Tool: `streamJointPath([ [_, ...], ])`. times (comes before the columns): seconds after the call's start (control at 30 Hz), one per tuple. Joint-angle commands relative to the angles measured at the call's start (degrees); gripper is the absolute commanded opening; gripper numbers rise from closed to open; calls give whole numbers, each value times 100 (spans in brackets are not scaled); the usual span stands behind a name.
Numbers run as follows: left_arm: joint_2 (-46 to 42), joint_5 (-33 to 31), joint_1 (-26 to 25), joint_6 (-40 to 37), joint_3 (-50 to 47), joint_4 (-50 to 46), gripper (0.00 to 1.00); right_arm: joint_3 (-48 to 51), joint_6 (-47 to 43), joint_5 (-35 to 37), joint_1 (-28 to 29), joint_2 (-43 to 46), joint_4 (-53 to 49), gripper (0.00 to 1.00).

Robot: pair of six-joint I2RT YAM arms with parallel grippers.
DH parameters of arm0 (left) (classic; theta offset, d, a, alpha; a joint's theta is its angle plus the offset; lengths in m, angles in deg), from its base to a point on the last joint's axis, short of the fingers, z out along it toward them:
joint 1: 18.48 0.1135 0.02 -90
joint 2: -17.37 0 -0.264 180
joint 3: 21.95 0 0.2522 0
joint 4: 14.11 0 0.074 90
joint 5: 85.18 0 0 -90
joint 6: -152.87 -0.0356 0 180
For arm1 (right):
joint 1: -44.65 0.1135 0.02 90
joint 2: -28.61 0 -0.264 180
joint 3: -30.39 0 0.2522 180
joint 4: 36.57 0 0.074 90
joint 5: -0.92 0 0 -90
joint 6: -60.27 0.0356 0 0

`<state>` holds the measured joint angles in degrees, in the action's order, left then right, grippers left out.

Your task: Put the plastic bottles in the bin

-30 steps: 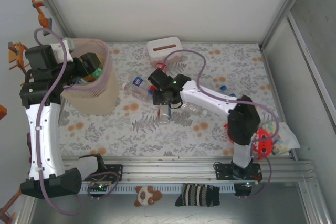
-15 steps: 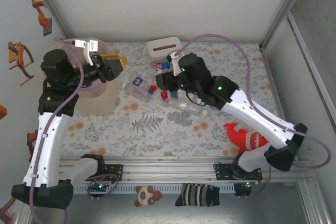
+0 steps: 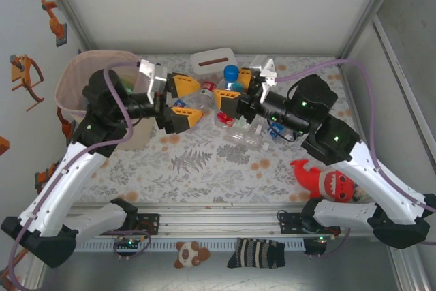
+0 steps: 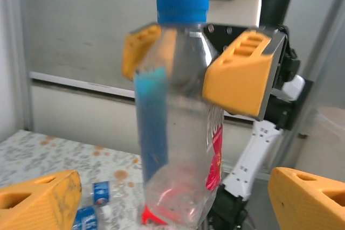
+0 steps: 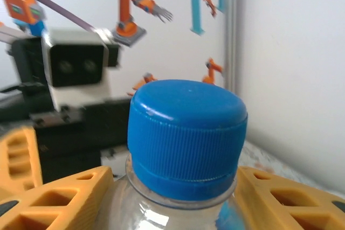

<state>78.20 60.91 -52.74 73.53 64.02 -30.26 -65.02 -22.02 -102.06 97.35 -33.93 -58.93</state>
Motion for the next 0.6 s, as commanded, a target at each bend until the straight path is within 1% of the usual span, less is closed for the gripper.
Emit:
streamJointPath([
  [0.0,244,140,-385,-654,359,-278,91,14,-117,-644,28,15,607,35],
  [0.07,417,119,-598,-758,519,-440,91,1,-53,-839,21,2,729,35],
  [0.2,657,229,-831,-853,739,-605,90,-35,46,-1091,29,-17,834,35],
  [0.3,761,314,-896,-919,865,-764,87,-37,69,-1193,29,-7,829,34],
  [0.37,792,314,-907,-958,918,-861,81,-36,91,-1216,25,5,808,34],
  [0.43,806,322,-927,-965,951,-879,78,-29,91,-1204,27,14,799,34],
  [0.57,900,474,-945,-909,996,-894,78,-26,73,-1169,29,14,803,34],
])
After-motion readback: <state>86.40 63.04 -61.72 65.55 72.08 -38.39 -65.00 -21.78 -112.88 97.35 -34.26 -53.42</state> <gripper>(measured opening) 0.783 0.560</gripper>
